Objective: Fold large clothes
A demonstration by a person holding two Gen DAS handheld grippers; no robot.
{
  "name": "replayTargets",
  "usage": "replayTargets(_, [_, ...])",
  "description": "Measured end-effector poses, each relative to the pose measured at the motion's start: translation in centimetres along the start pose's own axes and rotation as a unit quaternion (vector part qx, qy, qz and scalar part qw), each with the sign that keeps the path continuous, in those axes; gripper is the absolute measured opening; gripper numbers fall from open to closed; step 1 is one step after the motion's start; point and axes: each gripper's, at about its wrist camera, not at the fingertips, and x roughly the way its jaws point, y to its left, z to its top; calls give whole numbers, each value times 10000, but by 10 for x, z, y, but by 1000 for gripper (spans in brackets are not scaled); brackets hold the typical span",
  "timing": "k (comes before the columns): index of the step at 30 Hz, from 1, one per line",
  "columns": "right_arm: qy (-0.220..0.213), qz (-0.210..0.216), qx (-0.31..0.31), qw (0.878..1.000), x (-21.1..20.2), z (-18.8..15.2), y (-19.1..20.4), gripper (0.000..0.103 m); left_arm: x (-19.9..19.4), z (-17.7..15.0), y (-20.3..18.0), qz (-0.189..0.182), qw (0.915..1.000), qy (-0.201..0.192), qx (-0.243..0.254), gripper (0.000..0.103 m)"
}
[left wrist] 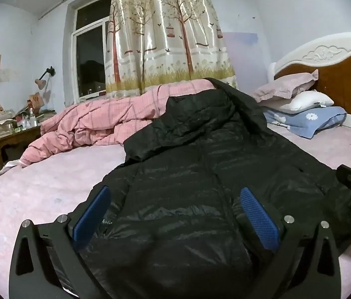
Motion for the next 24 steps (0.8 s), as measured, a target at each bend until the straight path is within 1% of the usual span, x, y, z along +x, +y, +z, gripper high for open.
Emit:
replayTargets(4, [191, 72, 110, 9997, 20, 0, -12, 102, 0, 0, 4, 0, 10000, 4, -42, 103])
replayTargets(5, [237, 88, 162, 9995, 24, 1, -17, 102, -1, 1, -2, 19, 10000, -3, 16, 103])
replayTargets(9, [223, 164, 138, 9995, 27, 2, -19, 102, 1, 1, 0, 17, 10000, 30, 20, 103])
replayTargets(14, [231, 32, 82, 9997, 28, 1, -15, 102, 1, 2, 5, 22, 10000, 88, 25, 103])
replayTargets(19, [267, 1, 134, 9996, 28, 1, -17, 102, 3, 2, 5, 88, 9998, 177, -13, 103])
replayTargets(21, [243, 8, 133, 9996, 28, 2, -18, 102, 2, 1, 5, 74, 9999, 149, -41, 103])
replayTargets(24, [51, -11, 155, 9999, 21, 1, -20, 102, 3, 3, 4, 63, 9998, 159, -57, 103])
